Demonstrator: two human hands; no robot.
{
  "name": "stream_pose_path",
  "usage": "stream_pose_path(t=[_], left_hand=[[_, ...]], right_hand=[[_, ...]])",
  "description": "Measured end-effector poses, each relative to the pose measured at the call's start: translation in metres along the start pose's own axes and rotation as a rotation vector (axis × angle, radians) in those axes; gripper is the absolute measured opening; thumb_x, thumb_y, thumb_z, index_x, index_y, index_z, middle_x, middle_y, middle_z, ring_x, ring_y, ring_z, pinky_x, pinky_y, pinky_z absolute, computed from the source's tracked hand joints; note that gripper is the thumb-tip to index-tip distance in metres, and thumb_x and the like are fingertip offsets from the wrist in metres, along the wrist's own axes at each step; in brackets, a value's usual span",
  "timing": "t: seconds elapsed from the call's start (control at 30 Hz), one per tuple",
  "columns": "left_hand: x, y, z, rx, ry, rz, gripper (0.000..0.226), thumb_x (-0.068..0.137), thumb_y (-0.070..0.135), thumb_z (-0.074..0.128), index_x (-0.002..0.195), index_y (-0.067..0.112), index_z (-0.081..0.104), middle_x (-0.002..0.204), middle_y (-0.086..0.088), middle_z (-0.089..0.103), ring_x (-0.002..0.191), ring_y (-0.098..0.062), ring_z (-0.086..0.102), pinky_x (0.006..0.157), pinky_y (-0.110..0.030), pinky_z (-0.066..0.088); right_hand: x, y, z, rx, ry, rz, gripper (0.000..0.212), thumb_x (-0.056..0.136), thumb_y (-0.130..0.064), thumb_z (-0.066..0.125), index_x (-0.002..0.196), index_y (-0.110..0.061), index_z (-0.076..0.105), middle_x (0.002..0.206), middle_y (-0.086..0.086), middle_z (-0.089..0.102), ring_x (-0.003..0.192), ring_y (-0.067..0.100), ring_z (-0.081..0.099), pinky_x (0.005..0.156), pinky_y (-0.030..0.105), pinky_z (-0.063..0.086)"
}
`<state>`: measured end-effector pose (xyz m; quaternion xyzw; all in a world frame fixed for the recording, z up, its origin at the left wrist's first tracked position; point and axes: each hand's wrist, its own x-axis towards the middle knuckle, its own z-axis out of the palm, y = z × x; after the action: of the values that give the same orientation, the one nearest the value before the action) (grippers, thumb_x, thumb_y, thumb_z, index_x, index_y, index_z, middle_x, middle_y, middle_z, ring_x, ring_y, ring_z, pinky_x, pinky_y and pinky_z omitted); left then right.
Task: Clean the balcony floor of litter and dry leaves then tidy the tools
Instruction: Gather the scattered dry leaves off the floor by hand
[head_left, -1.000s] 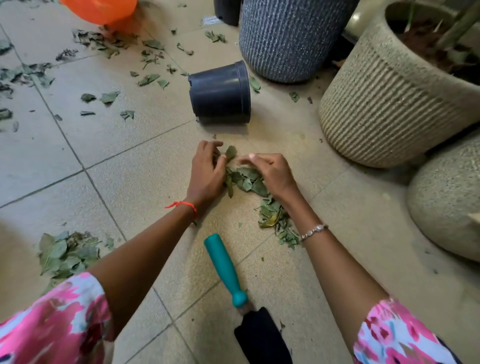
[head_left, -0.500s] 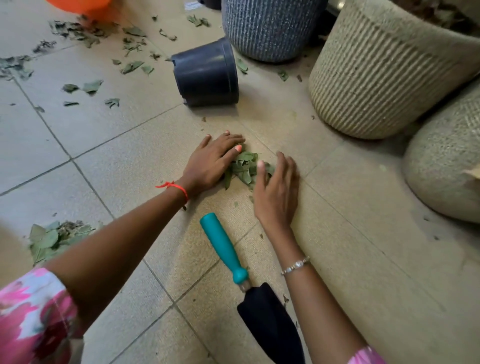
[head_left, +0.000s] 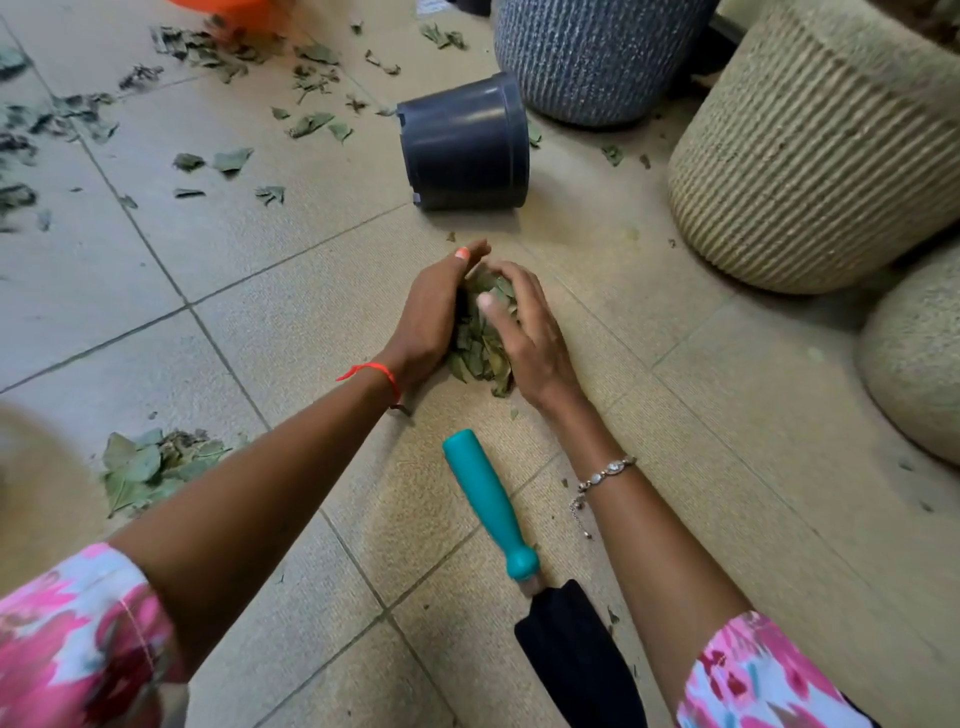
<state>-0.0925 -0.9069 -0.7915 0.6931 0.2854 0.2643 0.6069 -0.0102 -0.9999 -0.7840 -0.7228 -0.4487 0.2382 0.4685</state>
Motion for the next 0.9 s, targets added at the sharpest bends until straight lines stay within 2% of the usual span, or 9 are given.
stream_pose_path(t=[0.07,0.17,0.3,0.43,0.5,0.63,0.73,0.8,0.9], left_hand=[[0.001,-0.002,-0.006,-0.139,-0.022,-0.037,0.051,0.1,0.034,0.02,0.143,0.01,0.033,0.141,-0.004,0.046,0.128,-0.009,0.044,0.098,-0.012,0.039],[0.005,0.0,-0.015,-0.202,-0.027,-0.105,0.047,0.102,0.027,0.026,0.148,0.015,0.022,0.144,-0.005,0.042,0.129,-0.012,0.043,0.107,-0.024,0.036],[0.009,0.003,-0.017,-0.096,-0.118,-0.107,0.059,0.102,0.01,0.028,0.15,0.022,-0.004,0.15,-0.005,0.034,0.136,-0.013,0.034,0.113,-0.024,0.026],[0.013,0.002,-0.018,-0.071,-0.117,-0.124,0.064,0.103,0.032,0.028,0.146,0.026,-0.019,0.155,-0.005,0.021,0.142,-0.015,0.023,0.117,-0.026,0.015],[0.012,0.004,-0.017,-0.056,-0.089,-0.114,0.063,0.102,0.037,0.027,0.148,0.028,-0.015,0.156,-0.002,0.019,0.143,-0.014,0.02,0.118,-0.03,0.014],[0.007,0.007,-0.013,-0.004,-0.044,-0.02,0.046,0.104,0.024,0.025,0.147,0.021,0.01,0.139,0.001,0.039,0.124,-0.003,0.038,0.098,-0.012,0.032],[0.005,0.008,-0.012,-0.032,-0.017,-0.002,0.038,0.103,0.02,0.028,0.14,0.016,0.025,0.127,-0.001,0.047,0.11,0.001,0.047,0.094,-0.014,0.039],[0.002,0.008,-0.011,-0.09,0.029,0.012,0.03,0.102,0.016,0.033,0.131,0.011,0.037,0.118,-0.004,0.054,0.103,-0.003,0.052,0.091,-0.016,0.043],[-0.002,0.003,-0.01,0.017,0.121,0.111,0.025,0.096,0.016,0.038,0.108,0.007,0.059,0.104,-0.005,0.063,0.097,-0.003,0.057,0.086,-0.013,0.043]], right_hand=[[-0.003,0.002,-0.002,-0.209,-0.116,-0.08,0.086,0.073,-0.067,0.051,0.143,-0.022,0.028,0.149,-0.002,0.025,0.136,0.012,0.028,0.108,0.032,0.029],[-0.002,0.004,0.005,-0.53,-0.133,-0.172,0.11,0.062,-0.073,0.063,0.146,-0.021,0.016,0.155,0.001,0.009,0.144,0.017,0.011,0.118,0.039,0.014],[0.007,0.001,0.015,-0.613,-0.048,-0.199,0.093,0.073,-0.059,0.065,0.143,-0.011,0.025,0.152,0.011,0.019,0.143,0.027,0.012,0.119,0.04,0.013],[0.015,-0.001,0.019,-0.664,-0.103,-0.231,0.084,0.082,-0.049,0.062,0.143,-0.005,0.025,0.147,0.013,0.028,0.138,0.027,0.02,0.117,0.041,0.016],[0.014,-0.003,0.019,-0.612,-0.155,-0.254,0.08,0.085,-0.044,0.061,0.143,-0.004,0.024,0.146,0.014,0.031,0.138,0.027,0.022,0.116,0.038,0.018],[0.008,-0.007,0.018,-0.496,-0.184,-0.335,0.063,0.084,-0.025,0.065,0.133,0.003,0.037,0.129,0.018,0.045,0.125,0.028,0.039,0.106,0.036,0.032],[0.006,-0.008,0.019,-0.507,-0.172,-0.366,0.056,0.084,-0.021,0.064,0.128,0.005,0.042,0.124,0.019,0.048,0.119,0.029,0.043,0.102,0.036,0.034],[0.007,-0.006,0.021,-0.526,-0.159,-0.388,0.051,0.085,-0.02,0.062,0.126,0.005,0.045,0.122,0.019,0.05,0.118,0.03,0.044,0.1,0.038,0.036],[0.01,-0.002,0.024,-0.578,-0.116,-0.429,0.046,0.086,-0.019,0.058,0.126,0.003,0.049,0.119,0.017,0.055,0.113,0.029,0.048,0.095,0.036,0.04]])
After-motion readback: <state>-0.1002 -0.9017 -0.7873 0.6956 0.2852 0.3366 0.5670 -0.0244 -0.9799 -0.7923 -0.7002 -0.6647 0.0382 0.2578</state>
